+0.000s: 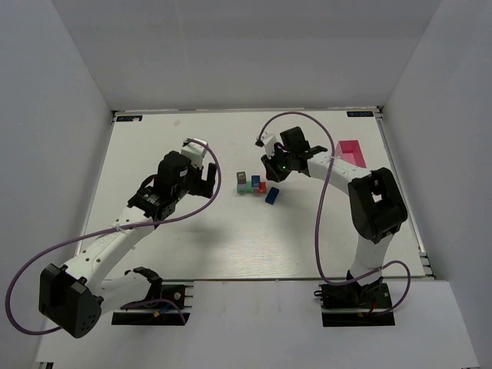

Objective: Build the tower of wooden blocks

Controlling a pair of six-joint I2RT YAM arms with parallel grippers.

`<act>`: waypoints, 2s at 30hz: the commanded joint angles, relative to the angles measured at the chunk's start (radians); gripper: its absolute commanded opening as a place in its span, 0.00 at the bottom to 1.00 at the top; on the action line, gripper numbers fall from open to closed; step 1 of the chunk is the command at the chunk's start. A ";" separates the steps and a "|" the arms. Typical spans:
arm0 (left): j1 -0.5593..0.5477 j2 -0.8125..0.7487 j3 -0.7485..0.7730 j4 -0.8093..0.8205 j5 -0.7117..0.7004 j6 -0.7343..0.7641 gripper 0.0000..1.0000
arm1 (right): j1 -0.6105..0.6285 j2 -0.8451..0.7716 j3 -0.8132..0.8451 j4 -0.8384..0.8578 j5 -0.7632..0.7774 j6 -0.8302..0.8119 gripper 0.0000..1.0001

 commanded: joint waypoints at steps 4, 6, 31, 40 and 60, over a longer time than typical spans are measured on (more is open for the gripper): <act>0.003 -0.014 0.020 0.019 0.026 0.000 1.00 | 0.000 0.033 0.064 -0.023 -0.016 0.031 0.24; 0.003 -0.014 0.020 0.019 0.026 0.000 1.00 | -0.004 0.038 0.069 -0.024 -0.021 0.039 0.24; 0.003 -0.014 0.020 0.019 0.044 0.000 1.00 | 0.002 0.079 0.110 -0.053 -0.027 0.056 0.24; 0.003 -0.014 0.020 0.019 0.053 0.009 1.00 | -0.010 -0.019 0.061 -0.036 0.070 0.048 0.31; 0.003 -0.023 0.020 0.019 0.086 0.028 1.00 | -0.041 -0.465 -0.421 -0.113 -0.238 -1.171 0.74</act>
